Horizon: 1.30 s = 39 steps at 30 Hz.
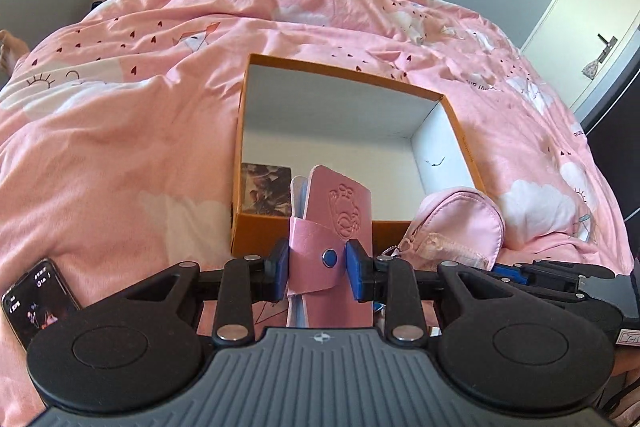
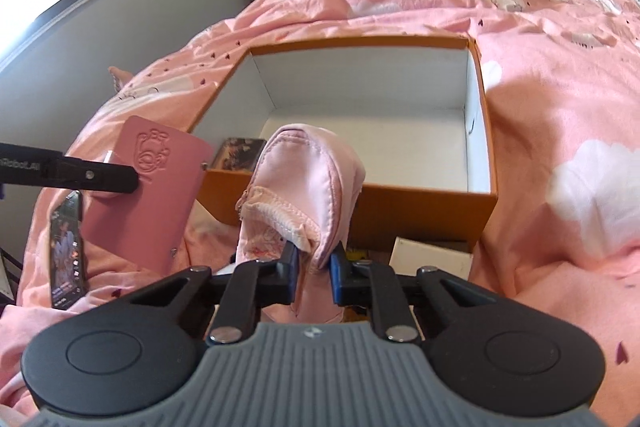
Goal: Organize objects
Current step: 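Carry the pink pouch and pink wallet with both tools over the orange box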
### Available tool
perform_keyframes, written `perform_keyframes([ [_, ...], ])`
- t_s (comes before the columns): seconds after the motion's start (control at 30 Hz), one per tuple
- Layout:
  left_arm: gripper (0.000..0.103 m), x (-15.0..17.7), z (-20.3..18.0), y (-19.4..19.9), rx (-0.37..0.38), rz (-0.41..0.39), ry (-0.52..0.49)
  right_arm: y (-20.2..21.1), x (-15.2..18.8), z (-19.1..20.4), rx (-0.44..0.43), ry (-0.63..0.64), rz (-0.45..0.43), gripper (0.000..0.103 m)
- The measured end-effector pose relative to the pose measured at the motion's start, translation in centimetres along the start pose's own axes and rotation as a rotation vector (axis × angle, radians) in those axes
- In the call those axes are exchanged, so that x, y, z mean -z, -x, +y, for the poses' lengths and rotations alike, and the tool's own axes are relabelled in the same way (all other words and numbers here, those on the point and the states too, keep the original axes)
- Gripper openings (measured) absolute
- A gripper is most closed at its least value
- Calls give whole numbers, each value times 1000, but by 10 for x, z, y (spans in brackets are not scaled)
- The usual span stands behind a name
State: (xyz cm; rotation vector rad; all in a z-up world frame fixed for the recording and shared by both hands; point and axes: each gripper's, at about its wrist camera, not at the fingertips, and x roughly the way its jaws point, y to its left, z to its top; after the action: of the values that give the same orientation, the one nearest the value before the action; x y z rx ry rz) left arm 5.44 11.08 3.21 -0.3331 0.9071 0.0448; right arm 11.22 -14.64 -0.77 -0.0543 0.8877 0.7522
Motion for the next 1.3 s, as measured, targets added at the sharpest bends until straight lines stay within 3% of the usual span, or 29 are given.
perform_keyframes([
  [0.23,33,-44,-8,-7,25,-40,-58,31,-45,-7,-45,44,-100,16],
  [0.43,33,-90,-11,-48,23,-51,-65,15,-88,-25,-22,52,-148,17],
  [0.63,33,-122,-13,-128,-23,37,-85,-30,-115,-46,28,49,-106,17],
  [0.87,33,-120,-8,-200,-110,162,-109,-89,-125,-70,39,4,5,17],
  [1.03,33,-116,-4,-218,-149,205,-123,-118,-129,-73,29,17,53,17],
  [1.3,39,-112,-16,-226,-276,224,-216,-152,-133,-73,5,7,132,17],
])
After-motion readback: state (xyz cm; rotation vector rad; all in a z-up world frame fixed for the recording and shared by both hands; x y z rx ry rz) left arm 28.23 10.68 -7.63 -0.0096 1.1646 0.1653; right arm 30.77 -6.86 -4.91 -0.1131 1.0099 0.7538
